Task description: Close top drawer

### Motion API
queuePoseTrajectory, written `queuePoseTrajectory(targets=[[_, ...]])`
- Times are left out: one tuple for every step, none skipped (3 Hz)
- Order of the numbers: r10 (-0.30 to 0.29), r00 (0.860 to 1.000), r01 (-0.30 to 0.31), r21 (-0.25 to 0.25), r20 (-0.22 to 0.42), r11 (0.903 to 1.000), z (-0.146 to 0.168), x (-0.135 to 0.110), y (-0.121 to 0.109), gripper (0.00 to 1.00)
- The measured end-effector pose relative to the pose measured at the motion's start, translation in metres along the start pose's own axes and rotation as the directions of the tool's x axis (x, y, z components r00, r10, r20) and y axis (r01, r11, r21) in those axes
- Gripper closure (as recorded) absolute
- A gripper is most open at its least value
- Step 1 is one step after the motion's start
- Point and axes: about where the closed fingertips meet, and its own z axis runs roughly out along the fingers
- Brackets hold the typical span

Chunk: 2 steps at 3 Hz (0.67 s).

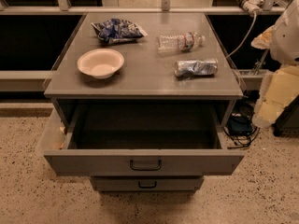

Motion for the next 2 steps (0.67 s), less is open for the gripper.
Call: queuePoseTrajectory(targets=[[0.0, 1.0, 0.0, 0.0, 0.0, 1.0, 0.0, 0.0, 0.0, 0.0], [0.01, 1.0, -0.01, 0.004, 0.013, 0.9999, 0.0018, 0.0029, 0.0026, 0.0]])
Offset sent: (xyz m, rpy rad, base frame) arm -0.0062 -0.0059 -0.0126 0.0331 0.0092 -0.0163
